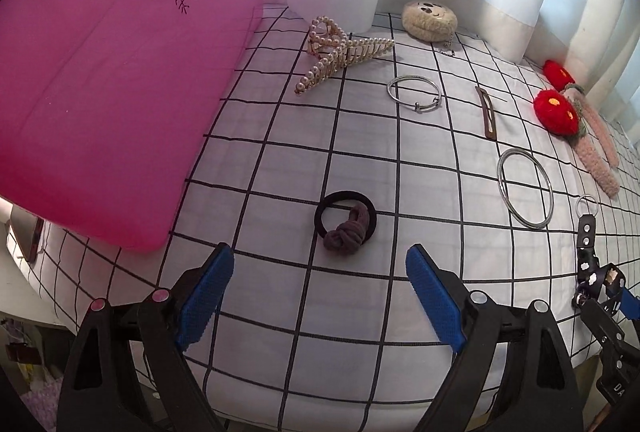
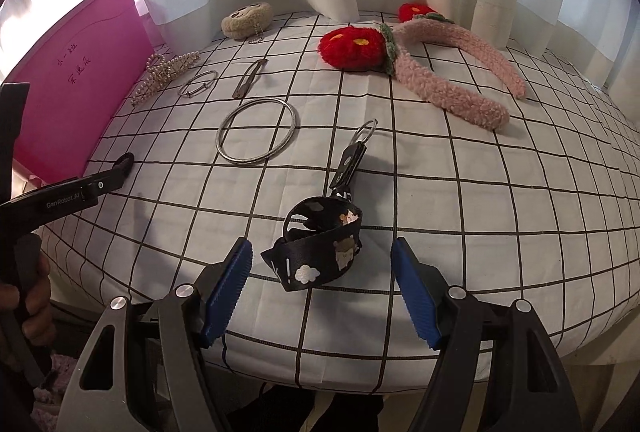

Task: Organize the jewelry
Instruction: 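Grasp the dark knotted hair tie with the left tool while the right tool grasps the flower-print strap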

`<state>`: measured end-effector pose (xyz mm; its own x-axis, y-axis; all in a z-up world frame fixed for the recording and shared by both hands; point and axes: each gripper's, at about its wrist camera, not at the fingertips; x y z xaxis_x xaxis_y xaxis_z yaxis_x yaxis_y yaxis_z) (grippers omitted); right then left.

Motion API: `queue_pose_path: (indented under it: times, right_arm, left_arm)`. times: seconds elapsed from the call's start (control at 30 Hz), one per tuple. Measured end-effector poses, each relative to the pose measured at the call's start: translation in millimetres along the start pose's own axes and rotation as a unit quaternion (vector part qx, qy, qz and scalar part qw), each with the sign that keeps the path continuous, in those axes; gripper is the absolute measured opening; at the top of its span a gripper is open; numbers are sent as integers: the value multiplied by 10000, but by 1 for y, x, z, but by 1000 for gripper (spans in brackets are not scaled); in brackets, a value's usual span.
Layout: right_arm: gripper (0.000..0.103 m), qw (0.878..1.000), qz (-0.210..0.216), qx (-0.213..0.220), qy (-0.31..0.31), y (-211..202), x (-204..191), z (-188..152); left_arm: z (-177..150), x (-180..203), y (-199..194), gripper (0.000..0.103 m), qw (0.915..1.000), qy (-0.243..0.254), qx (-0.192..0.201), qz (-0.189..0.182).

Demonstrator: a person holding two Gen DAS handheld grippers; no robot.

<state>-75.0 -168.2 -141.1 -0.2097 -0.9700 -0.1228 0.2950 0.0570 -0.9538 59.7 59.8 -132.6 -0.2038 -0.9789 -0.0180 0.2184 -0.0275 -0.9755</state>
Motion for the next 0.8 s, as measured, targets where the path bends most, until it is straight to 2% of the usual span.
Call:
queue_pose_path:
  times: [0.2,0.4,0.7,0.8]
  right_arm:
    - [69,9996,-261,-2,64,14,-2,5]
    - [69,9994,-342,14,107,21,-3,8]
    - [68,9987,-481,157,-15,23,-7,8]
    - [65,9987,-476,183,-68,22,-8,6]
  left_arm:
    - [7,4,8,86,9999,140,70,46]
    - [11,6,14,86,9997,209,97,17]
    - [11,1,21,88,9994,109,304,-102]
    - [10,1,20,83,9993,59,342,-120]
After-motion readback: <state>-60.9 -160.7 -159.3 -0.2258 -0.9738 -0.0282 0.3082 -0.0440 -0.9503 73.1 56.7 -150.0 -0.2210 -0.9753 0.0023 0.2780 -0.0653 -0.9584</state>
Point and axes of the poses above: each gripper's, at about its wrist camera, not at the fingertips, and y roughly the way its jaws point, x to its right, z to its top, and after that the axes turned 15 degrees about -x, right-handed
